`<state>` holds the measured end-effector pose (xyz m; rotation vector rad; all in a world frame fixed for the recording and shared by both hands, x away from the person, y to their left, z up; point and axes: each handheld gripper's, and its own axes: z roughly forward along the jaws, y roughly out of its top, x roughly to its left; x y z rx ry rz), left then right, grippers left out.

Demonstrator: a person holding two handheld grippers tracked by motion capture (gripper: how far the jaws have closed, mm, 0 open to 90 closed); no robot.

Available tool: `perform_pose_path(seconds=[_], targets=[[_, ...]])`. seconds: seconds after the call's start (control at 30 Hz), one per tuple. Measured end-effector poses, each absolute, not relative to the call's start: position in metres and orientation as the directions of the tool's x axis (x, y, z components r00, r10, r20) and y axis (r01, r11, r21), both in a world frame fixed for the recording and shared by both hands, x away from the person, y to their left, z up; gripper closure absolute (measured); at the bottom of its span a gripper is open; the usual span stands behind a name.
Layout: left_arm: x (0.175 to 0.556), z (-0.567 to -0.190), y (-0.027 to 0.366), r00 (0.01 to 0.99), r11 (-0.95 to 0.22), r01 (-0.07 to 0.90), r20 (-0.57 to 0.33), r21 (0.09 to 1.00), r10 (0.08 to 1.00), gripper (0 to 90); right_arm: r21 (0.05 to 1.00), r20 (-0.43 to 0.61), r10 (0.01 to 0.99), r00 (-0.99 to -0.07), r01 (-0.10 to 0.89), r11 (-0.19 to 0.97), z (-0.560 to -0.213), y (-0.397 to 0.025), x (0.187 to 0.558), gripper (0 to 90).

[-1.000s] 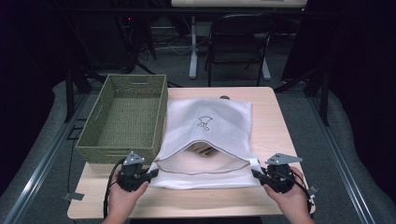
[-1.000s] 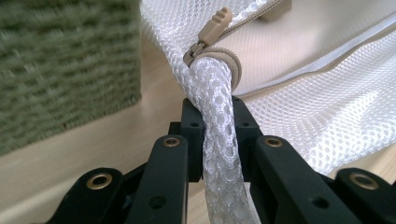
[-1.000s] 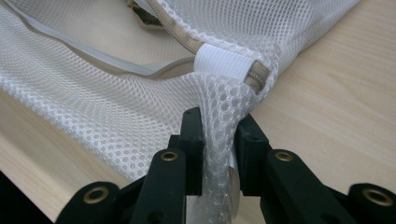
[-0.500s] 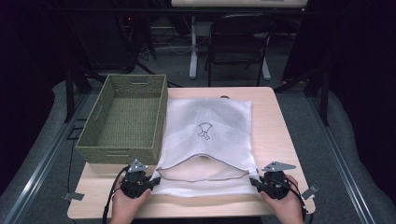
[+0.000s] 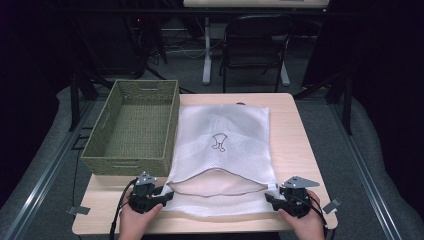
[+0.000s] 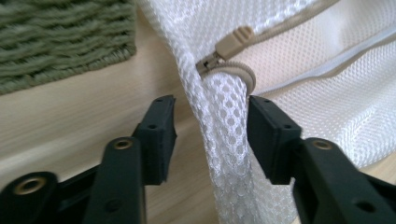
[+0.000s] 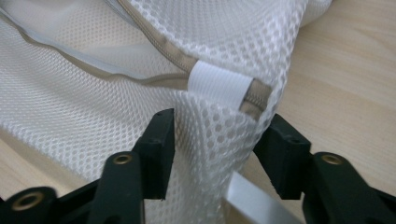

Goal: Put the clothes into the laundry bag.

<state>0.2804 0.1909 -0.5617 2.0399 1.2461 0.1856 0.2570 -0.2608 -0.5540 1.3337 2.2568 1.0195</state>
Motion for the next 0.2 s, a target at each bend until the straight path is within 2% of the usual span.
perform_pose_path(seconds=[0.13,0.2], targets=[[0.278,-0.553,0.196,0.520,-0.245,0.699,-0.242,0.672,0.819,46.6,0.760,0.060,0.854,-0.517,0.578,0.297,-0.552,-0.261,0.255,41.0],[0.277,-0.548,0.201,0.520,-0.246,0.692,-0.232,0.679,0.822,45.2,0.764,0.055,0.858,-0.510,0.575,0.293,-0.548,-0.262,0.254,40.5]])
